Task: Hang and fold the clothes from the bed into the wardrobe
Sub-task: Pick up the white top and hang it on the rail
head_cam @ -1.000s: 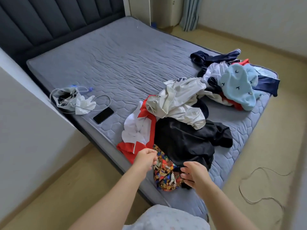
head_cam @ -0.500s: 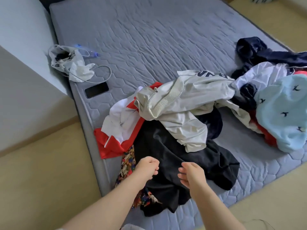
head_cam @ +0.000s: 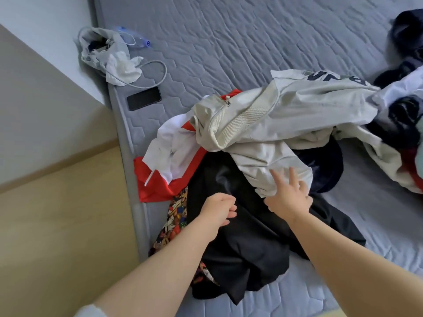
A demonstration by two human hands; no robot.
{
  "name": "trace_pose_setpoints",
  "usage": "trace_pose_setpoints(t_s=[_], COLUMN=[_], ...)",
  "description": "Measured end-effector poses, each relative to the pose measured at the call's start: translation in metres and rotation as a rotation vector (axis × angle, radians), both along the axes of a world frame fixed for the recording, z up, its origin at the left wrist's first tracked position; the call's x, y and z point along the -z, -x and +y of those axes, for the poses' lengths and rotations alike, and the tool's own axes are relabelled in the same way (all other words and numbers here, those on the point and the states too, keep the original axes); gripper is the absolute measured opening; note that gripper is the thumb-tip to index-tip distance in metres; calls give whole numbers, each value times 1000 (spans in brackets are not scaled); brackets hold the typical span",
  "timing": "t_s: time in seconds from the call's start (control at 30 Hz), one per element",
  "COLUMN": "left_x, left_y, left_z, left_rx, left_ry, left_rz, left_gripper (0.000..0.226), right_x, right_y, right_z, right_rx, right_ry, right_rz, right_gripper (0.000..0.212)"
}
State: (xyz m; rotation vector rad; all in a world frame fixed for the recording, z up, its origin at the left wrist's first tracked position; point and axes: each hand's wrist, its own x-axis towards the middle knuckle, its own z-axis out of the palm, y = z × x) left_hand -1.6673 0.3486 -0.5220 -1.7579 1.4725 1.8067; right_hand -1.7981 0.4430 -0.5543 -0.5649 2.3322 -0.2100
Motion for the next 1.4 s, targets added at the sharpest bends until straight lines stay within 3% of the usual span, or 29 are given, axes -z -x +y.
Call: trace_pose_setpoints(t_s=[0.1,0.2,0.3,0.4,0.47,0.57,0.63,0.77,0.9,1.0,1.13,1.23,1.3,1.4], left_x=[2,1,-10,-31,-49,-78,-97,-129,-154,-173,-203,-223,-233,-239], left_y=[-10,-17,-21,-20,-19,-24,-29,-38,-50,-66,-90,-120,-140,-161], left_z=[4,9,15,21,23,25,29,41,49,44,38,39,42,40], left_rx=[-42,-74,-116,-180,-226,-238,-240,-271,-321,-344,-161,90,209,368], left_ry=[-3,-6,-17,-35,-27,-1,-64,-208,-77,-34,-29,-79,-221,-201], left_rz=[-11,-6,13,66,114,171,211,316,290,392,497,573,676,668], left_gripper=[14,16,15,9,9,16,24,39,24,26,24,23,23,24], right_x=[13,13,-8,-36,-57,-86,-112,-166,-195,-205,-210,-216,-222,-228], right_y=[4,8,-5,-31,-47,-67,-81,-106,-123,-133,-140,-139,-135,-133], right_z=[9,16,20,32,43,61,71,82,91,95,90,76,65,56], right_rx=[-56,62,256,616,833,1012,980,667,517,525,865,913,964,1039], right_ry=[14,216,388,593,632,612,613,627,642,659,726,697,728,766], right_rz=[124,129,-89,-401,-590,-705,-722,-750,-834,-890,-800,-692,-760,-796], right_gripper=[38,20,22,28,21,32,37,32,22,7,17,34,42,31])
